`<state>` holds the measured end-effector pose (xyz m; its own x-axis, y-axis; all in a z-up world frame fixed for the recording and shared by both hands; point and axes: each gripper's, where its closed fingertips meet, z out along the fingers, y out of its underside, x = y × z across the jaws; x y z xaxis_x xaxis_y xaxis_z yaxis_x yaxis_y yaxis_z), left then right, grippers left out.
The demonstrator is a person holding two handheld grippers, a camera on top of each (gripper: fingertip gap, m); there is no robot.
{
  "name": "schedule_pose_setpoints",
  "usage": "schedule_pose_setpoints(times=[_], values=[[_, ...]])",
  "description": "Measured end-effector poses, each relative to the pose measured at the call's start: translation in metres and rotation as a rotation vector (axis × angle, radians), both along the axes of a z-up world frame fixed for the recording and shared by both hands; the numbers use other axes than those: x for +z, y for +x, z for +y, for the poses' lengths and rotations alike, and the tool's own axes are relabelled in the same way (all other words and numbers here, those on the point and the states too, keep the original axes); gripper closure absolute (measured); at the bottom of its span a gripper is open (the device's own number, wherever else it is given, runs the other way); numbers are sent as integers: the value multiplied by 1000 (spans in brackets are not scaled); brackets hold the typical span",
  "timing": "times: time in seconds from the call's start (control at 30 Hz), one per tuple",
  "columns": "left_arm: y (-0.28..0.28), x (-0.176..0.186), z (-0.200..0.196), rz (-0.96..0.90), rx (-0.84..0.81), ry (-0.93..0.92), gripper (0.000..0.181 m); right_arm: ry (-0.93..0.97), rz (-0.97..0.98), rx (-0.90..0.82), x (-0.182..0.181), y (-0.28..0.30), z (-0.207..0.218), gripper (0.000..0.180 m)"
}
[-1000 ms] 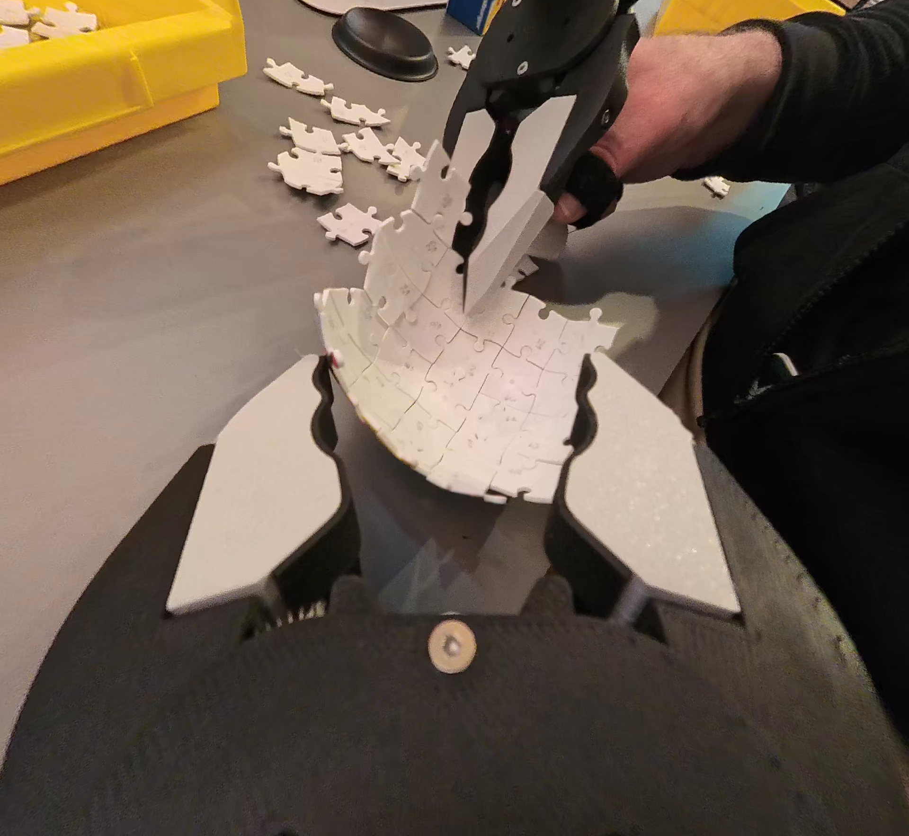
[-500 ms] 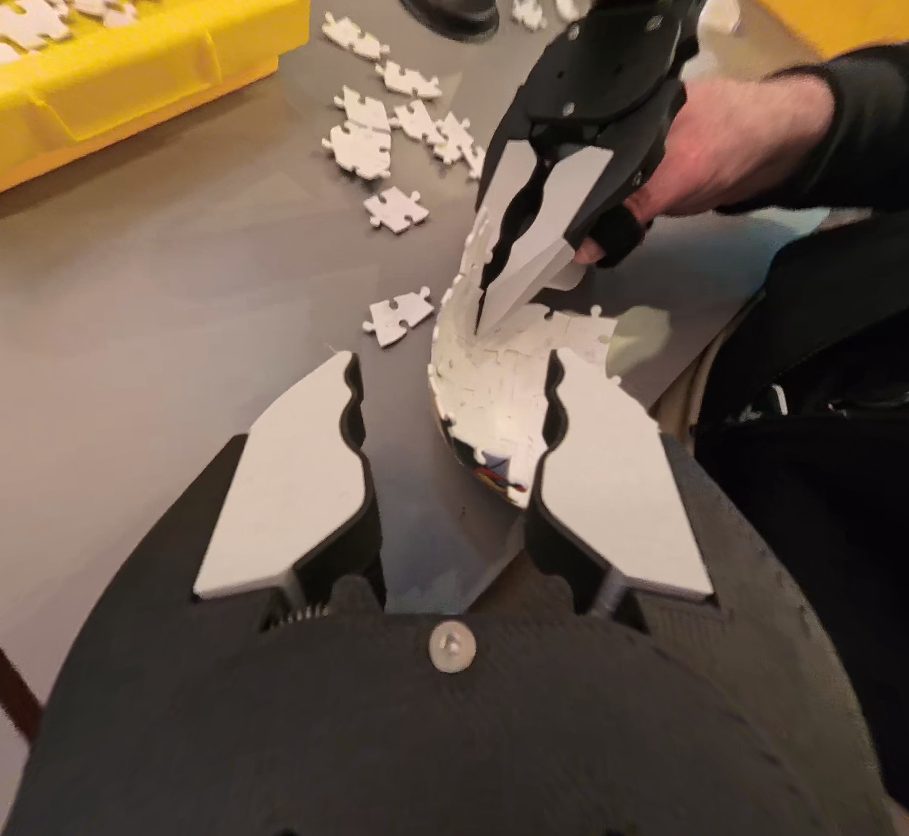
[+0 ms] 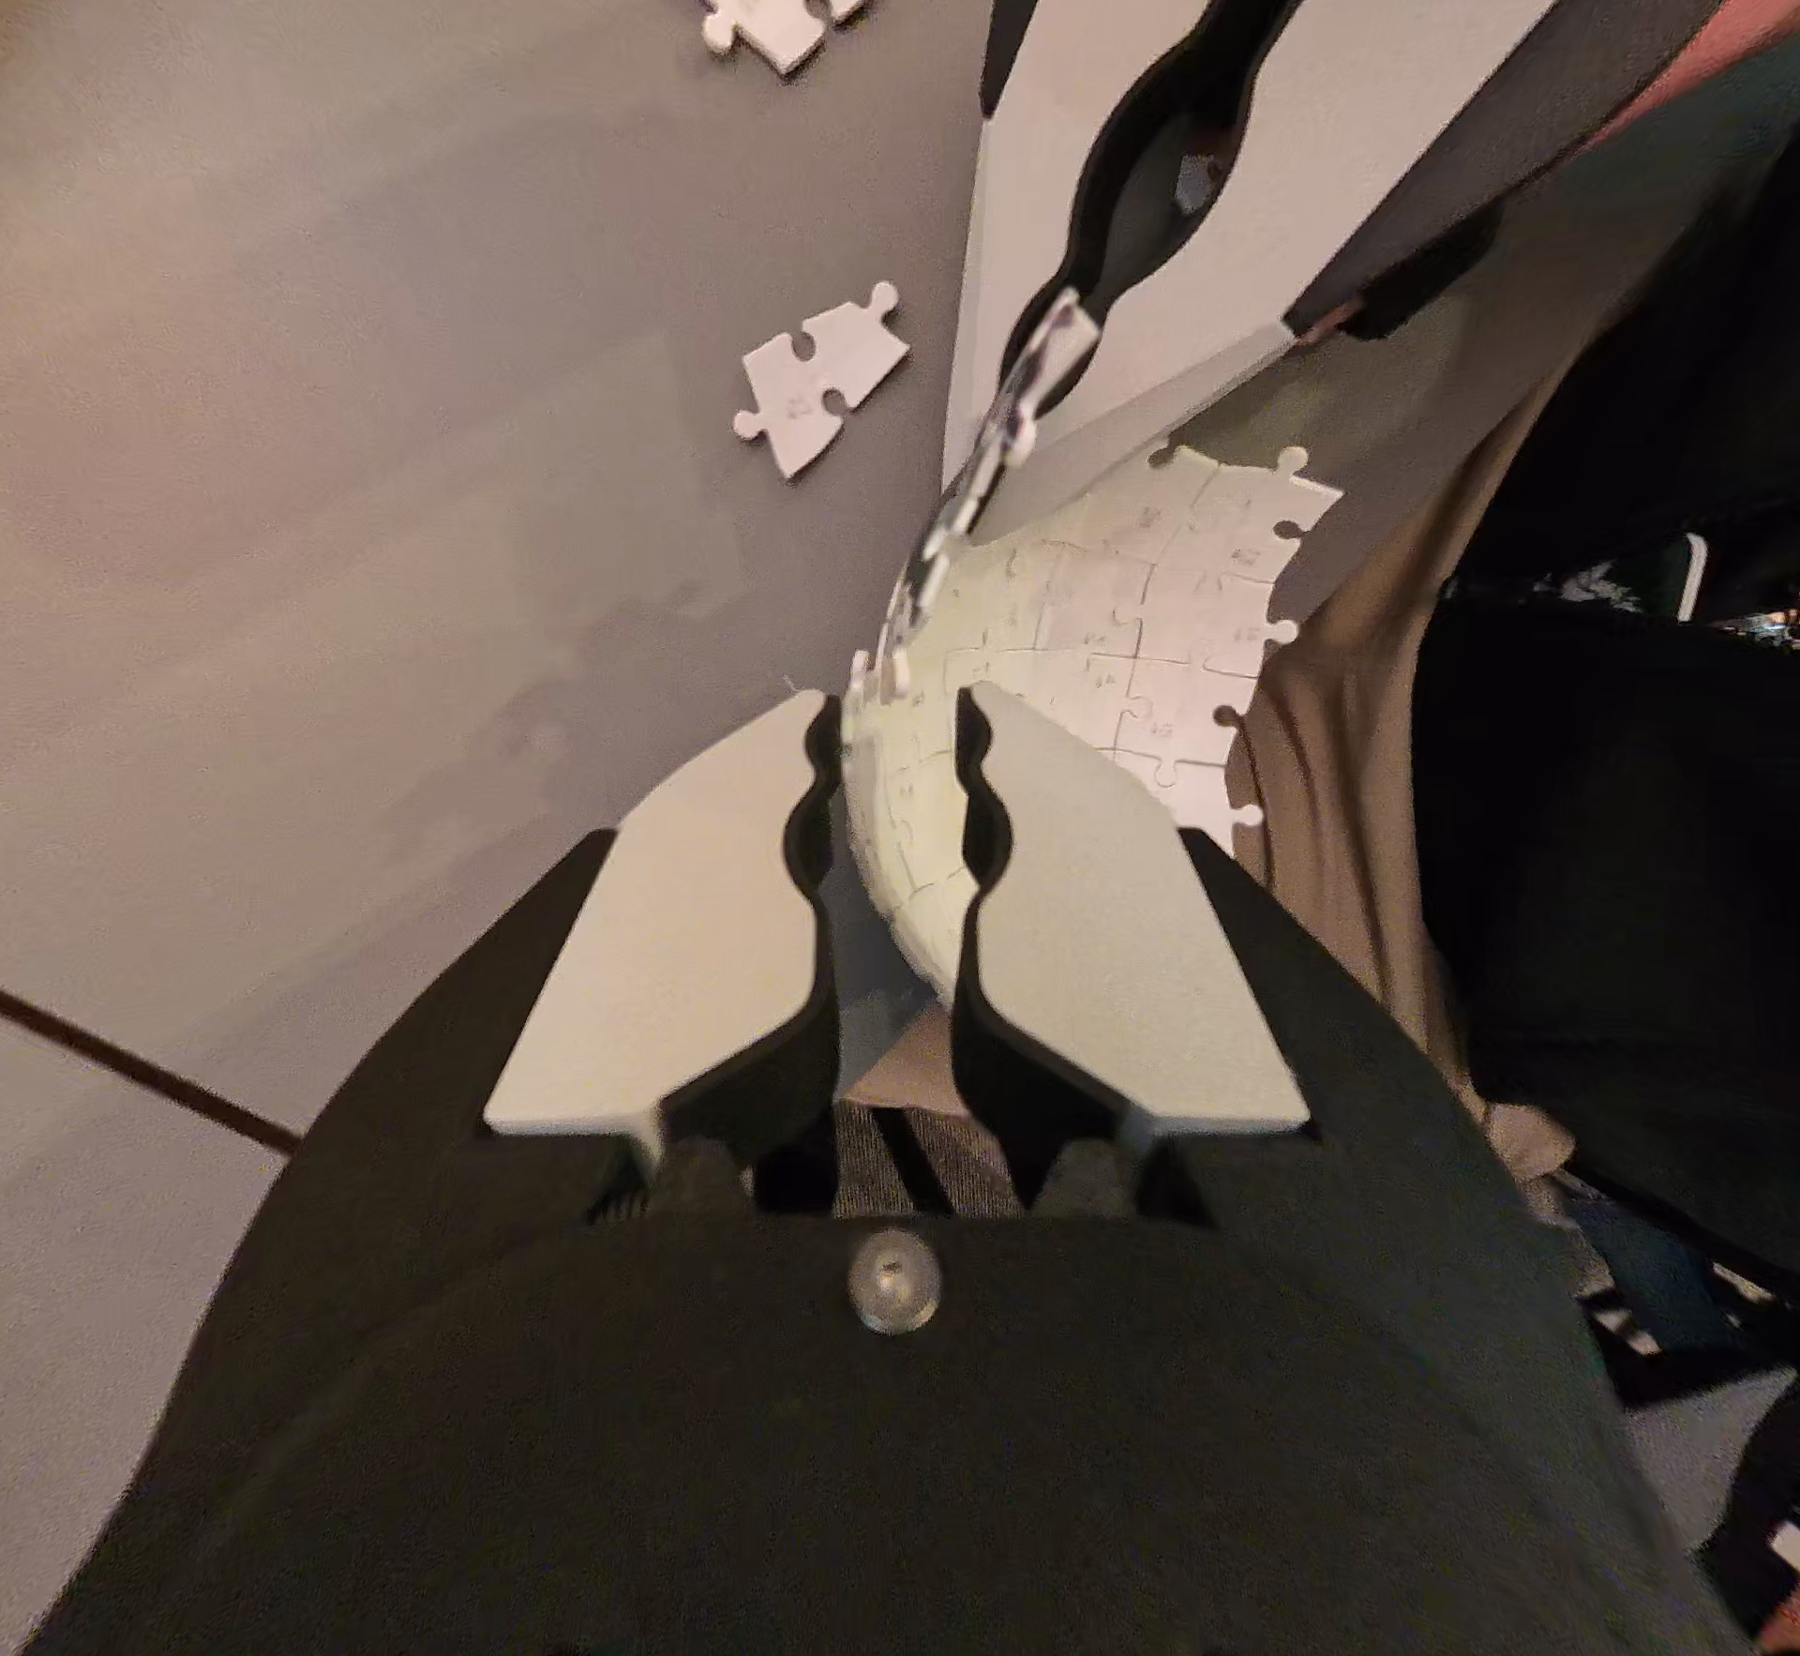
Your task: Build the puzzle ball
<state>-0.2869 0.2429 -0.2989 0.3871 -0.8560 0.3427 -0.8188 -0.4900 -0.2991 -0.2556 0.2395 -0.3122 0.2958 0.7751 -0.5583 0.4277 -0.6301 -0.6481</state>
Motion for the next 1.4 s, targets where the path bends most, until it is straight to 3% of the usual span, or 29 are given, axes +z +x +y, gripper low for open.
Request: schedule_pose_setpoints(times=[0.27,0.73,1.13,1.4], values=[[-8,-5,10,167,24,4,175,14,-1,-30,0,-6,6,180],[-19,-3,21,280,85,14,177,38,26,-87,2,-16,23,180],[-20,-14,7,295,-20,-23,157,54,62,-80,6,-16,24,180],[-22,-16,5,278,-52,-74,175,62,70,-61,8,-19,21,180]])
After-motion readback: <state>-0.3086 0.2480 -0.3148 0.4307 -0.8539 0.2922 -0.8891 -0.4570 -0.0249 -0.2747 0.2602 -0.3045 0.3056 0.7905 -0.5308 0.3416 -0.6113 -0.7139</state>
